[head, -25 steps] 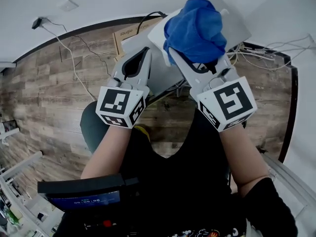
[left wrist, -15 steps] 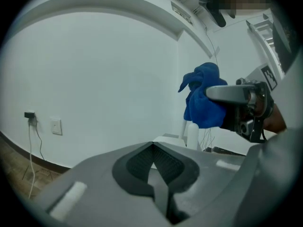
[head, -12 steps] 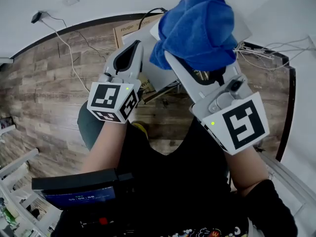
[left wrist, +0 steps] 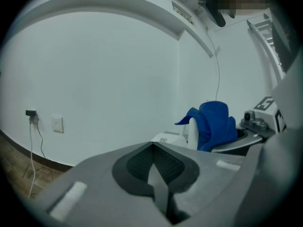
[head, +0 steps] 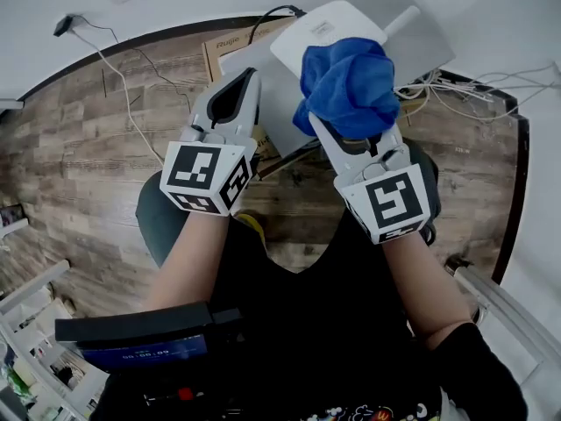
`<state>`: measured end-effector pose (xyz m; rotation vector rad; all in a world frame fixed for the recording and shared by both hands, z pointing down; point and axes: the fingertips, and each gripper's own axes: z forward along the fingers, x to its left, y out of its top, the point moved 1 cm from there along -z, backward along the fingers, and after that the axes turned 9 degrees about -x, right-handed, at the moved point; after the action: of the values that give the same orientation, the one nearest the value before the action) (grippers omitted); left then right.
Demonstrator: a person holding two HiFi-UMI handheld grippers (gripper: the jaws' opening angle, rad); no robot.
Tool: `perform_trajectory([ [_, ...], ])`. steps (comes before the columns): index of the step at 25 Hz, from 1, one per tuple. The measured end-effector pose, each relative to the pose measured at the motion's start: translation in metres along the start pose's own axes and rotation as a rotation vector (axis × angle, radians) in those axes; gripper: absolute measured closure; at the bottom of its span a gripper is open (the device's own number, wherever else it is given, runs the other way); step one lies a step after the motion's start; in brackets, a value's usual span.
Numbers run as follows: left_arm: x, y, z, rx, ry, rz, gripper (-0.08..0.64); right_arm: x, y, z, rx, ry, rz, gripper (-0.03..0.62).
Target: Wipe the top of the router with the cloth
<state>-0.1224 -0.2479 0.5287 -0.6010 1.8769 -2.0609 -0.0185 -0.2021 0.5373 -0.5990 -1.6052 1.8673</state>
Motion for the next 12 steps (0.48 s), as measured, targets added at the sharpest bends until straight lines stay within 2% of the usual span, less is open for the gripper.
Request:
perform_trajectory([
  [7,-0.003,-0.008,0.006,0.013,-0.02,-0.004,0.558,0.001,-0.031,0.01,0.068,0.018,-0.015,0.42],
  [12,-0.005,-0.009,0.011,0.019,-0.031,0.001,0.558,0.002,-0.033,0.015,0.076,0.028,-0.017,0.42],
])
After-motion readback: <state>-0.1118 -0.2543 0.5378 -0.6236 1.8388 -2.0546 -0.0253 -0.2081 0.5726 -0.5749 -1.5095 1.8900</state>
